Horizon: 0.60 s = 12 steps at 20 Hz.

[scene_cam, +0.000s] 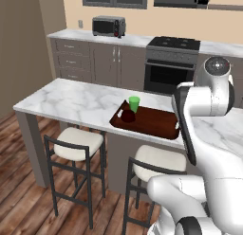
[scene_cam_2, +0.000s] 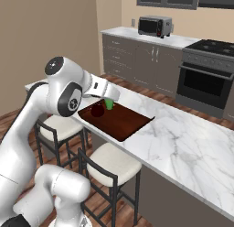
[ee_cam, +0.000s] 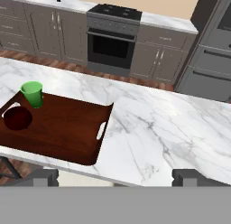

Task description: There is a tray on the dining counter. Grab the cup, mug, and pitcher and place them on the tray. The pitcher may be placed next to the tray if it cannot fit the tray.

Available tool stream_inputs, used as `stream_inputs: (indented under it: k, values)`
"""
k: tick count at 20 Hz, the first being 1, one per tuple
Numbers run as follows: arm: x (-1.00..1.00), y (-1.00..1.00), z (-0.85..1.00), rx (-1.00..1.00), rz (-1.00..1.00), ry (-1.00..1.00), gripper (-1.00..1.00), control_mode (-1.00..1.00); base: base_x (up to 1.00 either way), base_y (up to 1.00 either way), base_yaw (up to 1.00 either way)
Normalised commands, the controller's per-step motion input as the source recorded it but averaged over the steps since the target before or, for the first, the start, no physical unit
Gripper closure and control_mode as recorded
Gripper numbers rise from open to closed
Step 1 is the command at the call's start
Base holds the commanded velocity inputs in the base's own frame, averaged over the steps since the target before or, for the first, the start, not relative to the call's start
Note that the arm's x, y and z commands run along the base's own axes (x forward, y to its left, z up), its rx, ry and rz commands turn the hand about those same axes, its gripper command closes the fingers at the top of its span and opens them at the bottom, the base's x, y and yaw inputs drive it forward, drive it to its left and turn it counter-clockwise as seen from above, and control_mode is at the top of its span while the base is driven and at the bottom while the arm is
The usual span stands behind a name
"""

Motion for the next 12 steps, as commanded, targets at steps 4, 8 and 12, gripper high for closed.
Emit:
stream_inputs:
  k: [4,8,12]
  values:
    - [-0.57,0.05,0.0,0.16,0.05,0.01,-1.0,-1.0,0.0,0.0,0.0]
    - [-0.37,0.0,0.0,0.22,0.04,0.0,-1.0,-1.0,0.0,0.0,0.0]
    - [-0.07,0.02,0.03,0.06,0.0,0.0,-1.0,-1.0,0.0,0.0,0.0]
